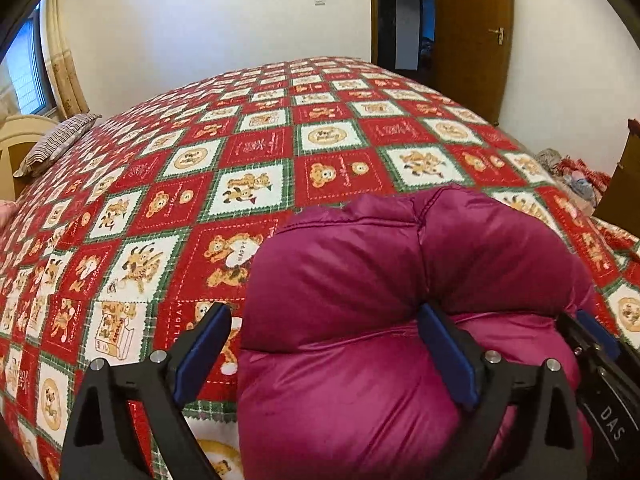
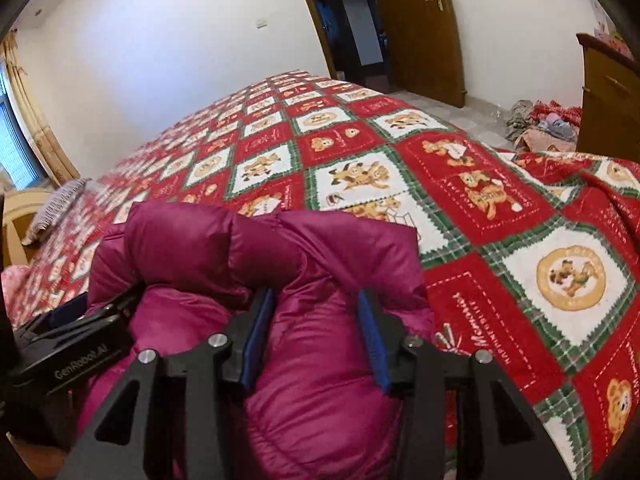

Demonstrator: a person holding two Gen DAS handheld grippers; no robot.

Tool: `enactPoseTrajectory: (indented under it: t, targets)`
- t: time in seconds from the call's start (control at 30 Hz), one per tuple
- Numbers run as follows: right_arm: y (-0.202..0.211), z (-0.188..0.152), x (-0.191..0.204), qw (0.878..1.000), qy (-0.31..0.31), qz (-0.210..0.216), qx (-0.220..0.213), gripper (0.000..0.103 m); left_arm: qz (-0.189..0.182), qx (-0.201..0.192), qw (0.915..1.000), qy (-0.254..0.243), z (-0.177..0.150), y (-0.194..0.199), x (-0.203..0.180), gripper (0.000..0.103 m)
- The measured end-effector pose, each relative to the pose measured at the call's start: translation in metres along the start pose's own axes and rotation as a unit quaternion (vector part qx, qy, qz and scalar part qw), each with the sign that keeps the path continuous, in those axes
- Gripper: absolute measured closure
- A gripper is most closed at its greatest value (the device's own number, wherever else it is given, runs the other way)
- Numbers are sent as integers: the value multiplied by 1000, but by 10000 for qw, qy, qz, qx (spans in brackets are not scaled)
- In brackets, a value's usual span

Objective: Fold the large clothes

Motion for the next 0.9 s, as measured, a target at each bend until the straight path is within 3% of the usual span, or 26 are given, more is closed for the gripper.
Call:
enactPoseTrajectory:
  t: [0.07,0.37,0.53,0.73,0.9]
  targets:
    - [-2,0,3,9998,87,-187,25,55,-4,58,10000,42,0,-6,1,5]
    - [-4,-2,3,9994,165,-314,-13,55,-447,276,9984,220,-3,-17,2,4]
    - [5,3,5,9979,281,-393,440,55,-1155,636,9905,390,-10,-3,24,5]
    - [45,27,45,9965,788,-256,114,55,-715,68,9963,472,-13,35,43,5]
    - [1,38,79,9860,1551,-462,407,55,-204,112,9997,113,-15,20,24,5]
Point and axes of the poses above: each gripper's, at about its wrist camera, not at the fingertips, and y roughly against the way its jaws point, x to its left, z to its top, the point moved 8 cm from there along -y, roughly the way its jaws point, and after that the axes turned 11 degrees about x, right-handed, at the moved point
